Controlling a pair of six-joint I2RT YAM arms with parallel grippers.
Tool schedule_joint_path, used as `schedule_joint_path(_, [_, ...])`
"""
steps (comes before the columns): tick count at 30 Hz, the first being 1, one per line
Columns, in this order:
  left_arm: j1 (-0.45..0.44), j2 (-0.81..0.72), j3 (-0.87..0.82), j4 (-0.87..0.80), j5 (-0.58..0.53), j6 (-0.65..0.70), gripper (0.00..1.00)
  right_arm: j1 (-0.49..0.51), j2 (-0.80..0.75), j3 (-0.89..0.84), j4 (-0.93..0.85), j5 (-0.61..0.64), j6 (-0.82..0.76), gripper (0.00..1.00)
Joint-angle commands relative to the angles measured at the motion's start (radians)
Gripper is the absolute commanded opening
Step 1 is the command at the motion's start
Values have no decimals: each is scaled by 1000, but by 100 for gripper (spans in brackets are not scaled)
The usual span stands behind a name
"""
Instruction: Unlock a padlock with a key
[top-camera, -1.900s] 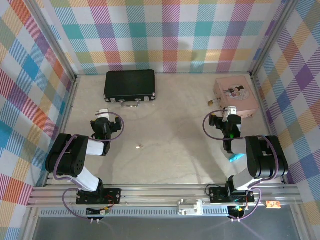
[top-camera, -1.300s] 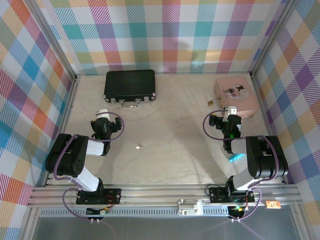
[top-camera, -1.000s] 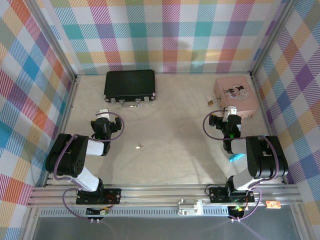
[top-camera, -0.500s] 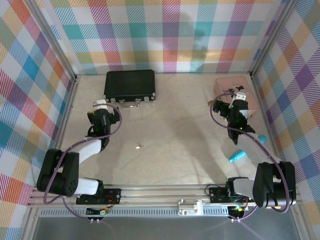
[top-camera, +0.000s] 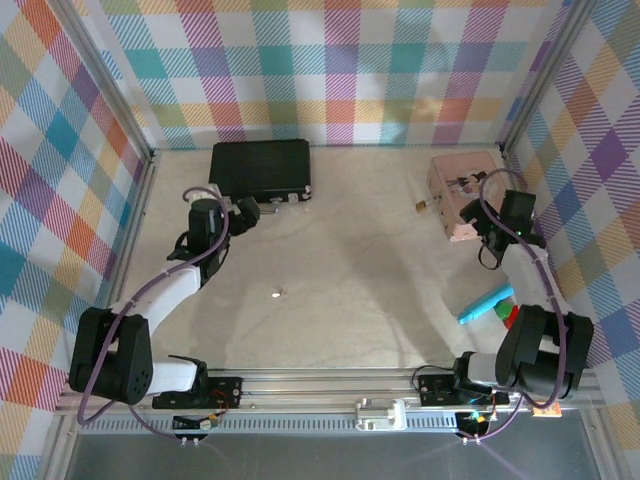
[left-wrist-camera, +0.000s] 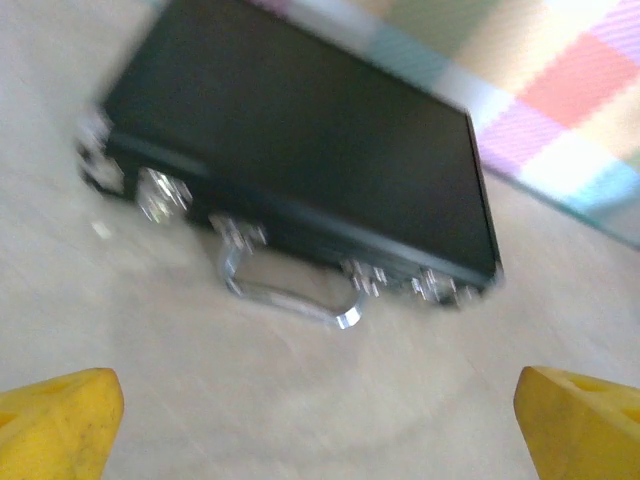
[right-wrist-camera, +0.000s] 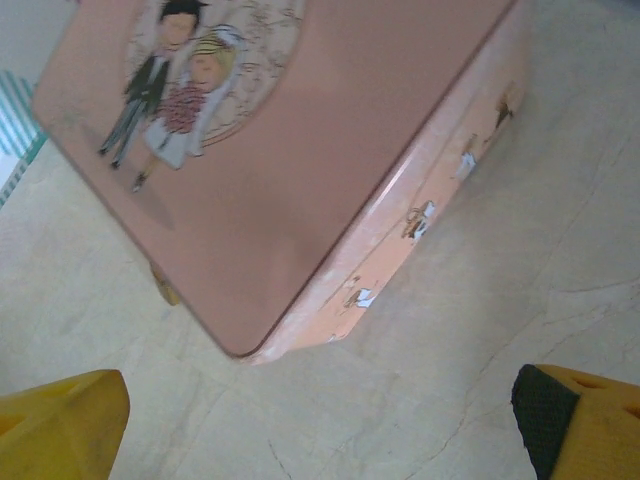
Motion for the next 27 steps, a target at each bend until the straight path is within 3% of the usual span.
schedule_joint_path(1, [-19,55,-51,144,246,-107,100,-29,92,105,7,-156,28,99])
schedule_joint_path(5, [-30,118,-50,186,303,-146,100,-29,200,195,10,-174,57,99])
schedule_joint_path(10, [-35,114,-80,253,282,-192,100,-30,286,256,-10,-120,96,99])
schedule_joint_path(23, [-36,-38,-134,170,184,-173,100,-31,430,297,5,-76,241,100])
schedule_joint_path(27, [-36,-111,-151,119,126,-167,100,-31,486,323,4,-102,225,93])
